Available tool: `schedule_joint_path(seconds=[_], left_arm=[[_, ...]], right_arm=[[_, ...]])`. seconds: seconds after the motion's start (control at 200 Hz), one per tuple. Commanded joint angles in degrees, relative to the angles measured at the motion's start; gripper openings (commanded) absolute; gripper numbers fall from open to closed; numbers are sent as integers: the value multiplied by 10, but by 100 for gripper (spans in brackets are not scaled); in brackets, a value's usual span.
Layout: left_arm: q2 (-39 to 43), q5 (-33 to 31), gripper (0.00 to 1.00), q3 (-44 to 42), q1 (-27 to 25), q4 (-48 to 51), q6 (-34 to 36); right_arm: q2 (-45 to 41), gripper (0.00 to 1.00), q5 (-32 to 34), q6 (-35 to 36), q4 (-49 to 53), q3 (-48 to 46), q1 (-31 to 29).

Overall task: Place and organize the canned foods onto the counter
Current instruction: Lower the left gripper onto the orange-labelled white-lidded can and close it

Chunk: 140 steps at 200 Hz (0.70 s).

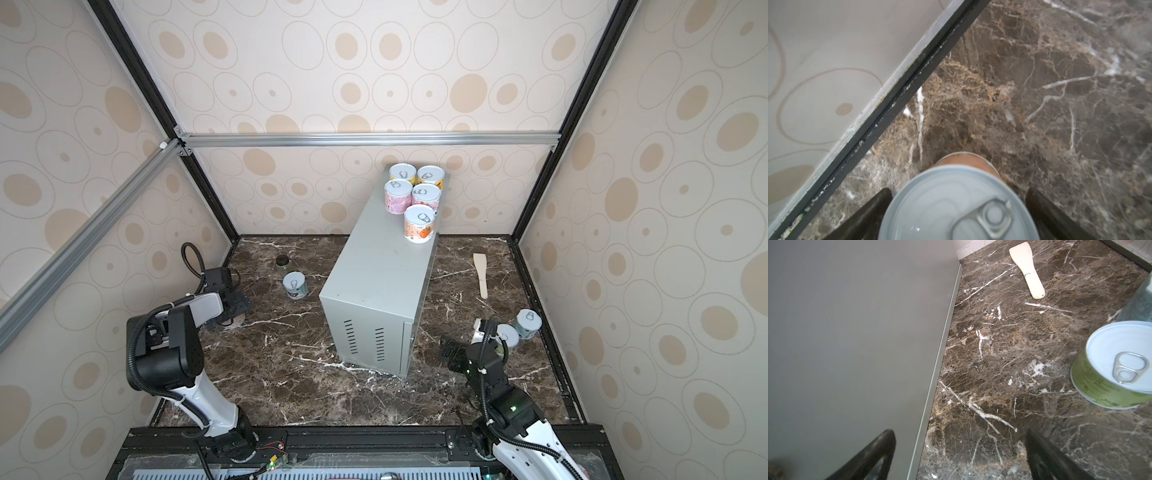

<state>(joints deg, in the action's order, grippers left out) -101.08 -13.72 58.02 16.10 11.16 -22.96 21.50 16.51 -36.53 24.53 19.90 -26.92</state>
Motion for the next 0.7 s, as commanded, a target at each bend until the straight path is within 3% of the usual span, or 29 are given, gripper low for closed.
schedule_joint_path(seconds=[0.0, 0.31, 0.61, 0.695], left_arm=[[-12, -16, 98, 28, 6, -6, 23], [-20, -10, 90, 19, 6, -12, 25], [9, 11, 63, 3, 6, -10, 22], [22, 19, 59, -6, 5, -8, 25]], right_arm=[[3, 99, 8, 3, -10, -7, 3], [8, 99, 12, 6, -12, -8, 2], [3, 99, 10, 6, -7, -1, 3], [5, 99, 10, 7, -11, -6, 2]])
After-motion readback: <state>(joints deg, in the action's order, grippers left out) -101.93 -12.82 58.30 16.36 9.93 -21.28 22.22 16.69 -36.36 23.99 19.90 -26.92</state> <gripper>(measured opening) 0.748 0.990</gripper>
